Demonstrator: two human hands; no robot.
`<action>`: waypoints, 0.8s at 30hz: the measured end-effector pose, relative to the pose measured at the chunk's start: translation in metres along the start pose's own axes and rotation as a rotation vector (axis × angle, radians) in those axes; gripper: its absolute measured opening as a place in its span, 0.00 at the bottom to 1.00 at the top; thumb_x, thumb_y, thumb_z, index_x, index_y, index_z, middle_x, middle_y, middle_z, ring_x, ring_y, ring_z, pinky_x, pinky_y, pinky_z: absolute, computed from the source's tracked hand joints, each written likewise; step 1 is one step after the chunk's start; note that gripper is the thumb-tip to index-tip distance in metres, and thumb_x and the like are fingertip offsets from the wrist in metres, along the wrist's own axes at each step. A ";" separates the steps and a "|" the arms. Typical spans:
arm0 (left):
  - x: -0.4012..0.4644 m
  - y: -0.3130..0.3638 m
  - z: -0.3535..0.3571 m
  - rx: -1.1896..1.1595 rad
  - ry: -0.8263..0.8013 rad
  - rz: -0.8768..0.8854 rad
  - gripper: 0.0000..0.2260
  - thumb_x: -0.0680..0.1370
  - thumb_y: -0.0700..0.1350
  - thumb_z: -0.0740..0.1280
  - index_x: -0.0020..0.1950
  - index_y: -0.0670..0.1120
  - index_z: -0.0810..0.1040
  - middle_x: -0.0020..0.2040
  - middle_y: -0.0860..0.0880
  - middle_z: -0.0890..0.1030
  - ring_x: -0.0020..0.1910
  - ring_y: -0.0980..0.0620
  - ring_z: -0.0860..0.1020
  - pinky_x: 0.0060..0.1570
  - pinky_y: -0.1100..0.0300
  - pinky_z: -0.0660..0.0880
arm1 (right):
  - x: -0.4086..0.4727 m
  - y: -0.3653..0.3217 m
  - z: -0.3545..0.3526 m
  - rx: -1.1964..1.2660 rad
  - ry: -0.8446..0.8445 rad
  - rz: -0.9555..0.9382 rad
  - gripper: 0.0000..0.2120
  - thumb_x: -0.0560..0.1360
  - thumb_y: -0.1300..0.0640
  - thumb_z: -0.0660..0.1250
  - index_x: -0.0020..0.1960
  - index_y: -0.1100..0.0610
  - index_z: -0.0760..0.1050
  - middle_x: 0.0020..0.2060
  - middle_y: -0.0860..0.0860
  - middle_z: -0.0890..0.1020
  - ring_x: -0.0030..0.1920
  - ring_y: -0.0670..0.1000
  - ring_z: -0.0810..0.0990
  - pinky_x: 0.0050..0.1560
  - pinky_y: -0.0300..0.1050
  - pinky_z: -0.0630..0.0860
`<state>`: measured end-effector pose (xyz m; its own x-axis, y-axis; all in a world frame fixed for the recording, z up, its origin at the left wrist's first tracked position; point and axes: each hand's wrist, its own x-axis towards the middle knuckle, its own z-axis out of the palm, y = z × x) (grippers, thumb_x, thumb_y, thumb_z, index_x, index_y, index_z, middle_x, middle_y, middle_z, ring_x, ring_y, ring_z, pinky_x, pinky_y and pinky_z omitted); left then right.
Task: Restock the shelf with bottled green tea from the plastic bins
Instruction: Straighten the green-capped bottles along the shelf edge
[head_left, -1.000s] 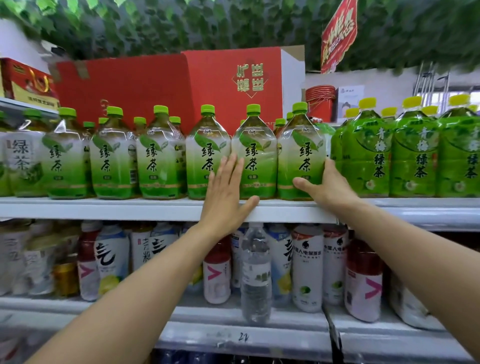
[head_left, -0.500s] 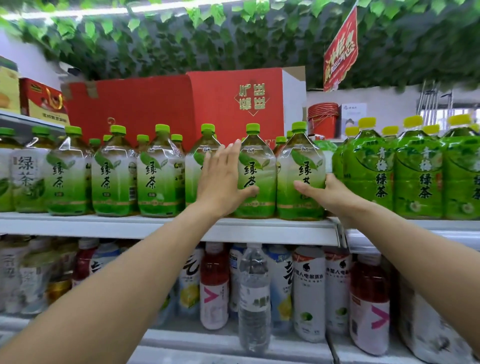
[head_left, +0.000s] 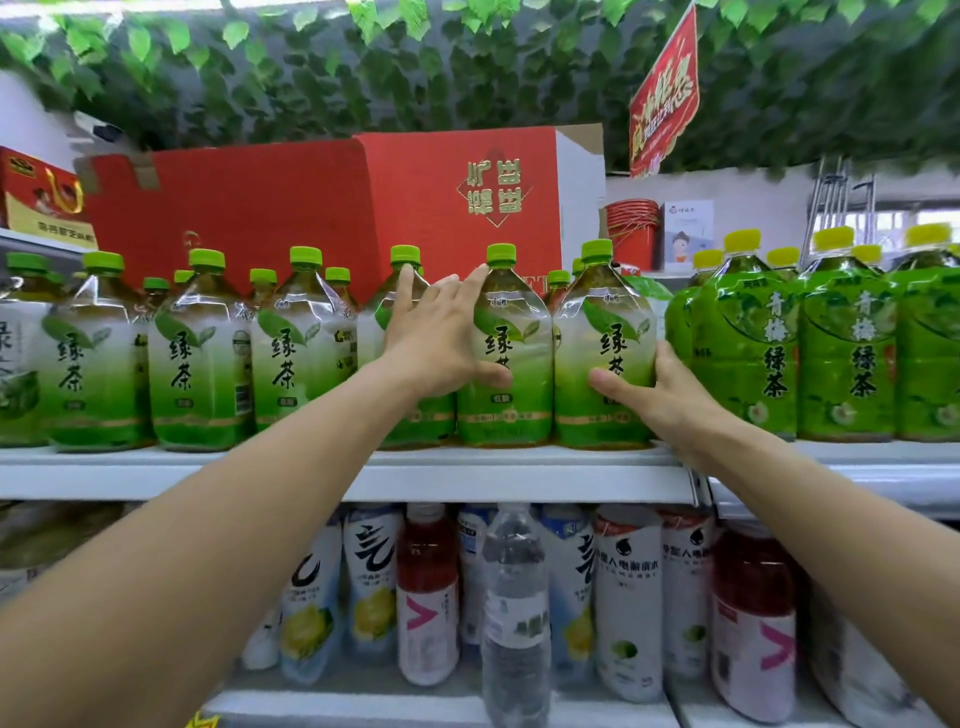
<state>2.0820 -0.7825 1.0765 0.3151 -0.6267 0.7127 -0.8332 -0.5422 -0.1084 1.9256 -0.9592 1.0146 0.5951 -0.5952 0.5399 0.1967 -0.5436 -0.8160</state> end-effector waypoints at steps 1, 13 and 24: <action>0.001 -0.002 -0.001 0.000 -0.007 0.001 0.55 0.68 0.70 0.71 0.82 0.50 0.44 0.81 0.45 0.57 0.81 0.50 0.51 0.74 0.45 0.29 | 0.000 0.000 0.001 -0.007 0.003 -0.005 0.31 0.72 0.49 0.74 0.70 0.53 0.63 0.55 0.47 0.79 0.58 0.50 0.78 0.62 0.49 0.72; -0.008 -0.006 0.000 0.004 0.034 0.012 0.51 0.71 0.69 0.69 0.82 0.51 0.45 0.82 0.46 0.55 0.81 0.50 0.48 0.75 0.45 0.31 | 0.000 0.006 0.008 -0.079 0.046 -0.034 0.34 0.72 0.45 0.73 0.71 0.51 0.59 0.62 0.51 0.76 0.61 0.53 0.76 0.67 0.56 0.72; -0.095 -0.058 0.039 -0.283 0.253 -0.163 0.47 0.76 0.49 0.74 0.82 0.46 0.43 0.81 0.47 0.47 0.81 0.48 0.46 0.78 0.54 0.51 | -0.029 0.006 0.043 -0.532 0.387 -0.486 0.46 0.72 0.55 0.75 0.79 0.50 0.50 0.77 0.56 0.52 0.77 0.56 0.51 0.77 0.56 0.51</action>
<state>2.1182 -0.7131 0.9877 0.3613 -0.3686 0.8565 -0.8846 -0.4259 0.1898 1.9434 -0.9197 0.9847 0.2087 -0.3302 0.9206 -0.0908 -0.9438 -0.3179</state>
